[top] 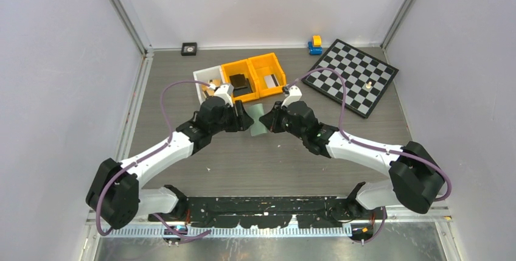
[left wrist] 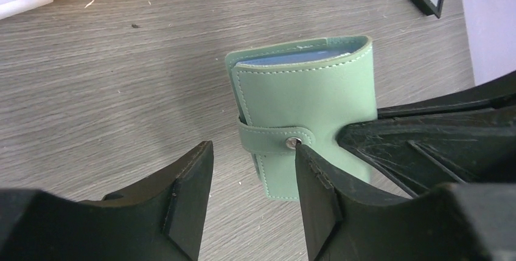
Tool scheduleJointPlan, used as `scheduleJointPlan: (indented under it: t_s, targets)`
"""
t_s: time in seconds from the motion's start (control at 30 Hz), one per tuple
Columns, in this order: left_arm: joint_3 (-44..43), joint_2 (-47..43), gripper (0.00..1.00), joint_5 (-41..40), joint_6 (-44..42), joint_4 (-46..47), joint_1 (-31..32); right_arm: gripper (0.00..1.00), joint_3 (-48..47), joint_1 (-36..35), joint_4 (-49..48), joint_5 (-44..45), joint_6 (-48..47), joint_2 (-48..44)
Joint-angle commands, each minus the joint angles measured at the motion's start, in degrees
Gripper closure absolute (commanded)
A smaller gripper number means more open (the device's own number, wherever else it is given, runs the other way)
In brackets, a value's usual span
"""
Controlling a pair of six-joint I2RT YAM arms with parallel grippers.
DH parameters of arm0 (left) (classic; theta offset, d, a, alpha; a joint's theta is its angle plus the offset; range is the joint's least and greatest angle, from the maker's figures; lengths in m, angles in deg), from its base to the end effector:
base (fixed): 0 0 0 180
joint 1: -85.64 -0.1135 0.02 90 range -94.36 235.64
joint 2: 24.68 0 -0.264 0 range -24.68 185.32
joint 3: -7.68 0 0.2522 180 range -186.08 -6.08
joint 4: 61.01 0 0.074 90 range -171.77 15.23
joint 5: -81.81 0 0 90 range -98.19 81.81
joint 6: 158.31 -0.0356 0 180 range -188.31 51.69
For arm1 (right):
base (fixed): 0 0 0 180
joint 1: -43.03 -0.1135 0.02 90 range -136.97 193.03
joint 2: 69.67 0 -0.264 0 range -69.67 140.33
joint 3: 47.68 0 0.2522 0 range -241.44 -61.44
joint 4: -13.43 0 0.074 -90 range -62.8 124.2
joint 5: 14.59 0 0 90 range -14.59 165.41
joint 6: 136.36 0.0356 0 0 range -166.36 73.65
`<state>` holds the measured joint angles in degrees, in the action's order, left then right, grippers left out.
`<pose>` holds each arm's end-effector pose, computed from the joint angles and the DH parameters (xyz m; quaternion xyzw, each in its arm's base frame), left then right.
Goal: Take the credit cards out of the card holder
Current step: Open the card holder.
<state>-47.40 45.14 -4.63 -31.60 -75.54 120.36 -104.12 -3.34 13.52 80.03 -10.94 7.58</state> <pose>0.2193 -0.1547 0.2436 0.0007 0.8625 -0.3167 0.3946 0.2089 0.2150 0.2423 -0.0558 0.8214 0.3459 0.4501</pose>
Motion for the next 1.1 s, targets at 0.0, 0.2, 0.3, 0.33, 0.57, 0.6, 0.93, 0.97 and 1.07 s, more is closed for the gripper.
scheduleJointPlan:
  t_s: [0.0, 0.2, 0.3, 0.33, 0.57, 0.6, 0.93, 0.97, 1.07]
  targets:
    - [-3.5, 1.9, 0.44, 0.4, -1.4, -0.8, 0.1, 0.99, -3.4, -0.5, -2.5, 0.7, -1.2, -0.2]
    - [-2.7, 1.7, 0.36, 3.1, -1.8, 1.6, 0.0, 0.99, -4.1, -1.3, -2.1, 1.1, -1.5, 1.1]
    - [-2.5, 1.3, 0.36, 1.3, -1.6, 1.2, 0.0, 1.00, -3.8, -1.5, -3.0, 0.2, -1.5, 1.0]
    - [-2.6, 1.6, 0.36, 1.4, -1.4, 1.1, 0.1, 1.00, -3.7, -1.5, -3.1, -0.1, -1.5, 0.9]
    - [-4.2, 3.5, 0.44, -1.2, -1.1, -2.1, 0.1, 1.00, -3.3, -1.6, -3.6, -0.2, -1.6, 0.3]
    - [-4.7, 3.9, 0.48, -2.2, -1.2, -3.5, 0.0, 1.00, -3.1, -1.6, -3.6, 0.1, -1.5, 0.0]
    - [-9.7, 9.5, 0.69, -7.6, -0.9, -12.4, -0.6, 1.00, -2.9, -1.5, 1.2, 12.4, 0.6, -2.1]
    - [-9.7, 10.2, 0.72, -5.8, -0.4, -12.1, -1.9, 0.99, -2.6, -1.5, 1.0, 12.9, 0.8, -2.5]
    - [-9.2, 13.1, 0.80, 1.4, 1.7, -10.5, -5.7, 1.00, -1.6, -1.5, 0.8, 14.3, 1.0, -4.0]
